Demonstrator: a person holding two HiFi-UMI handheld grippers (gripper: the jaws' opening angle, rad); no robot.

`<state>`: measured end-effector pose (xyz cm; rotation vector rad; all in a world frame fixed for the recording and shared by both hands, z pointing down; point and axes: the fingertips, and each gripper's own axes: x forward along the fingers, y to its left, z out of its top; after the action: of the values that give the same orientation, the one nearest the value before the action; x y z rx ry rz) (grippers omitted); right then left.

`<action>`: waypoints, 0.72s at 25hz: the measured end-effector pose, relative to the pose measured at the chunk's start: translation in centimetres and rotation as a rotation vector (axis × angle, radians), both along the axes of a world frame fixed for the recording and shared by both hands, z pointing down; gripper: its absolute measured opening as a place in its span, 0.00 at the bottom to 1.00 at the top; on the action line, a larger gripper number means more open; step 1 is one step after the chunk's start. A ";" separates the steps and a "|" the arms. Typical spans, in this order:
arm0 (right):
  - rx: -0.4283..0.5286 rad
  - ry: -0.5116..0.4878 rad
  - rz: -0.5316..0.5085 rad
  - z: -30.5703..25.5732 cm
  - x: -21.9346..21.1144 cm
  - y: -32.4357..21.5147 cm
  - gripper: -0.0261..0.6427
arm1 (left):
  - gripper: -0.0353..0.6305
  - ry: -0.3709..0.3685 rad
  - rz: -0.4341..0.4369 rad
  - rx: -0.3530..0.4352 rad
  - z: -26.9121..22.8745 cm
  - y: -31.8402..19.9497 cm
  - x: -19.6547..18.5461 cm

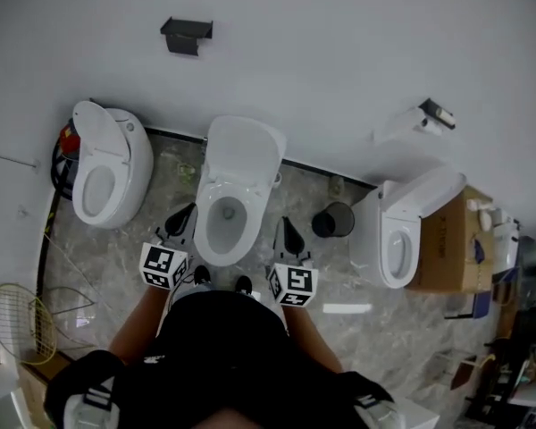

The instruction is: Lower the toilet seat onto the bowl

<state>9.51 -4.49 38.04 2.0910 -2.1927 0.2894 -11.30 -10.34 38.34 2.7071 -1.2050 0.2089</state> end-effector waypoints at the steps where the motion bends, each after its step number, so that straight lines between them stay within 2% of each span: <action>1: 0.022 0.002 0.013 -1.1 0.1 1.1 0.07 | 0.06 0.015 -0.010 0.029 -1.3 0.7 -0.4; 6: 0.193 0.021 0.080 -6.7 1.3 5.8 0.07 | 0.06 0.051 -0.075 0.170 -7.3 3.7 -2.6; 9: 0.254 0.046 0.108 -8.8 1.9 7.1 0.07 | 0.06 0.072 -0.091 0.251 -9.8 5.1 -2.9; 12: 0.268 0.064 0.115 -9.4 1.9 6.8 0.07 | 0.06 0.076 -0.086 0.279 -10.6 5.3 -2.4; 18: 0.261 0.090 0.094 -9.8 0.8 6.5 0.07 | 0.06 0.076 -0.080 0.260 -10.7 5.1 -1.7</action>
<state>10.32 1.96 28.21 2.2903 -2.1859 -0.0890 -13.03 -5.23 27.64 2.8435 -1.4024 -0.0655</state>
